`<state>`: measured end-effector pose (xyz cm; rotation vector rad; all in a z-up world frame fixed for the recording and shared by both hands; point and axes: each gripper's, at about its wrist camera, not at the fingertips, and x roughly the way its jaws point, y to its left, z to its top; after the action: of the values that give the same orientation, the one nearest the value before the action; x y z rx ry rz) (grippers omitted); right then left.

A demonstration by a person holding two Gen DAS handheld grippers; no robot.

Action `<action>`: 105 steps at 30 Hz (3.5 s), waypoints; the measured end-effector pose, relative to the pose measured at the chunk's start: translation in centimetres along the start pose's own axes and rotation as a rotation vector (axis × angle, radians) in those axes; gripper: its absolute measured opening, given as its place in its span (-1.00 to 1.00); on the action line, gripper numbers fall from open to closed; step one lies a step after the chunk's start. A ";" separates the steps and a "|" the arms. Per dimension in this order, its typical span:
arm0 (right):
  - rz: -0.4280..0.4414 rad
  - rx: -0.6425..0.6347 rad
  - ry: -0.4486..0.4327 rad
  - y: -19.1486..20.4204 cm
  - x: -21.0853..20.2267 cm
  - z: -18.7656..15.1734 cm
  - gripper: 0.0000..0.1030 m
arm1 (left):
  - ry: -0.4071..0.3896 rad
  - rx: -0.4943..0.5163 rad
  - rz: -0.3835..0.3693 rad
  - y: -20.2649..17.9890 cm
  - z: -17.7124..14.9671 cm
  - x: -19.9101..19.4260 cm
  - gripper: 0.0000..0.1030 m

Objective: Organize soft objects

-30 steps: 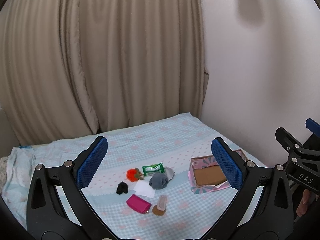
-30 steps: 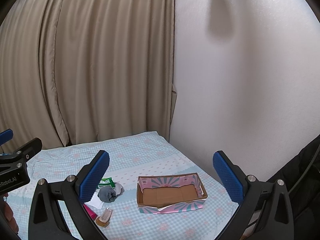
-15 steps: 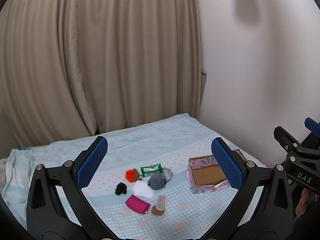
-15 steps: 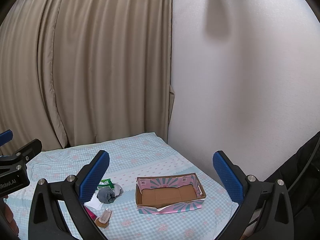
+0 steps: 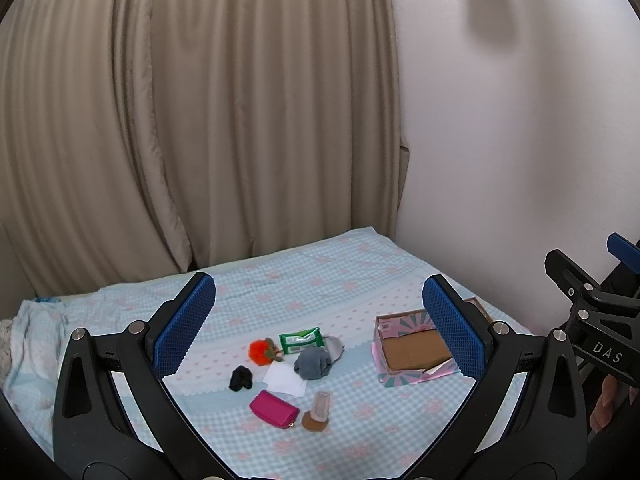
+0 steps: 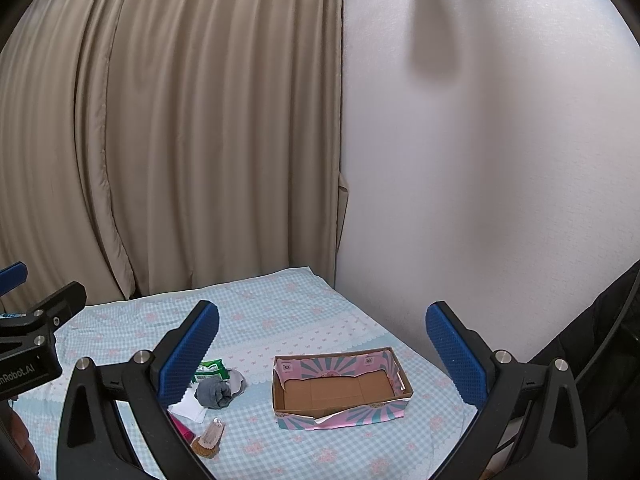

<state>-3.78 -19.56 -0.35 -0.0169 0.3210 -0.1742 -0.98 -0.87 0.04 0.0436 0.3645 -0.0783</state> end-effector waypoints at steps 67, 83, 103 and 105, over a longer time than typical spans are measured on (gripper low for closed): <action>0.036 0.087 0.419 17.4 14.3 -14.5 1.00 | 0.430 0.107 -0.148 18.7 -17.6 15.7 0.99; 0.043 0.167 0.778 21.6 26.7 -29.5 1.00 | 0.640 0.258 -0.340 13.2 -32.1 30.1 0.99; 0.135 0.342 0.997 22.3 32.8 -37.6 0.19 | 0.654 0.282 -0.325 11.6 -36.8 34.9 1.00; 0.146 0.348 1.006 22.3 32.9 -38.0 0.06 | 0.661 0.273 -0.332 11.5 -36.7 35.4 1.00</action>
<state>18.74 -2.85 -47.70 0.4510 1.2870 -0.0795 19.93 10.18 -46.54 0.2829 1.0186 -0.4484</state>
